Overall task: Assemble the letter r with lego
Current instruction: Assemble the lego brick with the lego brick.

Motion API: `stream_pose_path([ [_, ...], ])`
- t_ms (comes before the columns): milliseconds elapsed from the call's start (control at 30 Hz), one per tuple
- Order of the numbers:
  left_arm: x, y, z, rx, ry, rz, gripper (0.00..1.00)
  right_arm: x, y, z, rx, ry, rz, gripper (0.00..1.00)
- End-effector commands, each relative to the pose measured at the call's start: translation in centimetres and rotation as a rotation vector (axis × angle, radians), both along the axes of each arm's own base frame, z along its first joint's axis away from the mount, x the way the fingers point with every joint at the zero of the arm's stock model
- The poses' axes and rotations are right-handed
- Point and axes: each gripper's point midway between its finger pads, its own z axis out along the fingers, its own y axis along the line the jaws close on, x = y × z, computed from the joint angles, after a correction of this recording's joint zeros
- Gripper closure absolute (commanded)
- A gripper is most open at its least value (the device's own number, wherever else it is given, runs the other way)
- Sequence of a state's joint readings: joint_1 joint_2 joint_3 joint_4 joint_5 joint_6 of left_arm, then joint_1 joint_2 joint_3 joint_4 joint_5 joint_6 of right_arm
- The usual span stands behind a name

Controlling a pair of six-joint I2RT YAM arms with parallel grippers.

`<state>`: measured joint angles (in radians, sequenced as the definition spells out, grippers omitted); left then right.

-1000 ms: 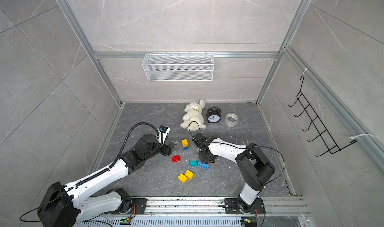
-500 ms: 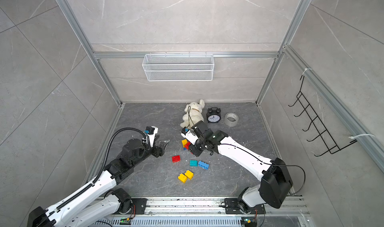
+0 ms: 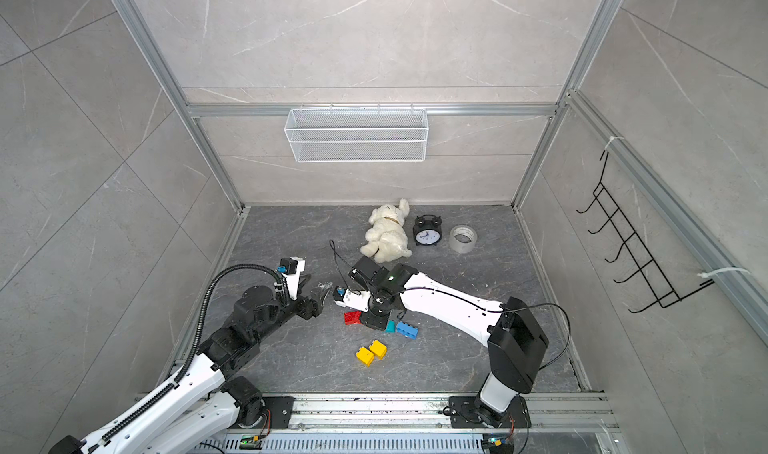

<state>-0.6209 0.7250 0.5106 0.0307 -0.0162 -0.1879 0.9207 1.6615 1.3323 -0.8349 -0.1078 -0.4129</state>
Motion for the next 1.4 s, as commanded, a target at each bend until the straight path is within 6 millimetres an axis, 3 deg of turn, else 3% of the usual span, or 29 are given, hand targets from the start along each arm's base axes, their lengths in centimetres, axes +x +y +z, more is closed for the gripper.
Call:
stream_pose_path([
  [0, 0.1, 0.2, 0.9, -0.045, -0.022, 0.009, 0.21, -0.3, -1.0, -1.8, -0.055, 0.007, 0.01, 0.83],
  [200, -0.4, 1.4, 2.3, -0.081, -0.045, 0.025, 0.2, 0.2, -1.8, -4.1, -0.115, -0.004, 0.0, 0.82],
  [433, -0.1, 2.6, 2.6, -0.12, -0.039, 0.068, 0.18, 0.5, -1.3, -5.8, -0.096, 0.03, 0.048, 0.82],
  [567, 0.1, 3.0, 2.2, -0.112, -0.027, 0.083, 0.19, 0.2, -1.4, -5.4, -0.002, 0.047, 0.122, 0.82],
  [833, 0.6, 3.2, 1.7, -0.121, -0.019, 0.101, 0.18, 2.3, -3.3, -5.9, -0.03, -0.009, 0.151, 0.8],
  [967, 0.6, 3.2, 1.6, -0.117, -0.01, 0.102, 0.18, 3.5, -2.4, -5.2, 0.019, -0.071, 0.175, 0.79],
  [1367, 0.6, 3.8, 1.0, -0.112, 0.005, 0.128, 0.18, 2.9, -3.4, -5.9, -0.037, -0.025, 0.21, 0.76],
])
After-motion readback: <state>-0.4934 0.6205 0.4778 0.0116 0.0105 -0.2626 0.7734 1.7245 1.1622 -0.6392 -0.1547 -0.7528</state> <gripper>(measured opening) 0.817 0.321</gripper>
